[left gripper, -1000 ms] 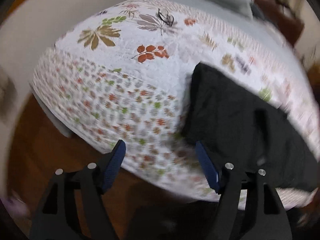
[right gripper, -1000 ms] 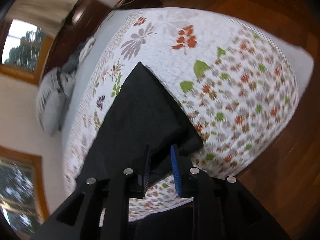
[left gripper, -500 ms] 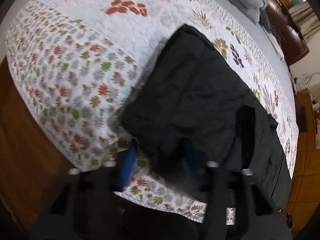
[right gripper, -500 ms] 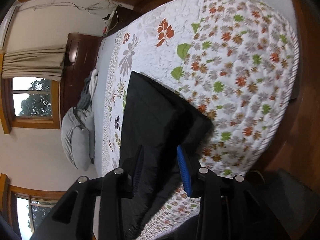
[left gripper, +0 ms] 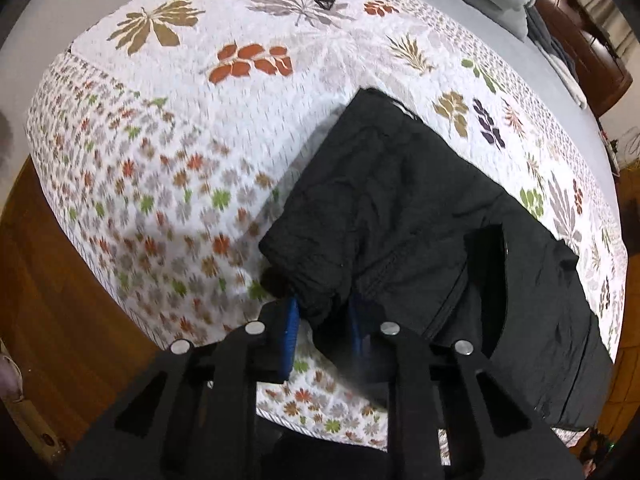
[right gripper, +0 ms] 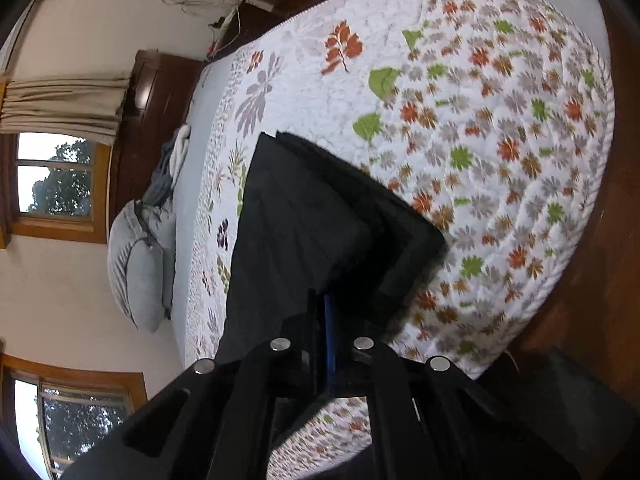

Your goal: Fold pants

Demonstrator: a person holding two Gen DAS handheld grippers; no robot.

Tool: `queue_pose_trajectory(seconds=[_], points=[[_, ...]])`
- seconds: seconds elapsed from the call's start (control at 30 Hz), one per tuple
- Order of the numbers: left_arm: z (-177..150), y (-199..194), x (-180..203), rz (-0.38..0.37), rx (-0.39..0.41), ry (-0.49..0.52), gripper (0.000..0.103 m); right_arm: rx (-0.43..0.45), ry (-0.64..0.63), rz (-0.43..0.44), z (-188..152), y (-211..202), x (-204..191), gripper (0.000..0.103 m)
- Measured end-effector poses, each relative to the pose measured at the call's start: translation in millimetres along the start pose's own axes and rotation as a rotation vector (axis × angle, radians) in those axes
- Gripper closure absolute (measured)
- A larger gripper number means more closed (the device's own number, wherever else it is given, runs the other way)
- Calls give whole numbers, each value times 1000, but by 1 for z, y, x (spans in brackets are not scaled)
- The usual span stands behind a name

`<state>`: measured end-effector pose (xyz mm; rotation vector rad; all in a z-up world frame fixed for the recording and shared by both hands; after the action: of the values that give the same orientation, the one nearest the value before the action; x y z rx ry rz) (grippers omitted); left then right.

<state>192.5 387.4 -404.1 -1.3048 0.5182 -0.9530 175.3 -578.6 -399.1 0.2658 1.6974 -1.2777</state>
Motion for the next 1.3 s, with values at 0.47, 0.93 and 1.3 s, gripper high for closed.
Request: queue_pose_trajectory(seconds=[0.47,0.93,1.3], points=[[-13,-2,-12,25,24,23,74,-8,48,-27,2,16,25,99],[-34,-62,15,-71,125,207,24,63,90,66,14,-30,35,59],[-28,-60,22,-58,108,174,20,91,56,54,24,-8,27,98]])
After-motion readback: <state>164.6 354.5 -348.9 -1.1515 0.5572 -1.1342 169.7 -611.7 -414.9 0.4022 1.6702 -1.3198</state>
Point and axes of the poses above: each gripper's, at about its wrist camera, not at the fingertips, and y roughly the way its jaws point, x to its right, z to its top, the point moved 9 cm from there along y, roughly the way its jaws point, and after that the axes turned 2 degrees about -x, right-handed, at the moved point
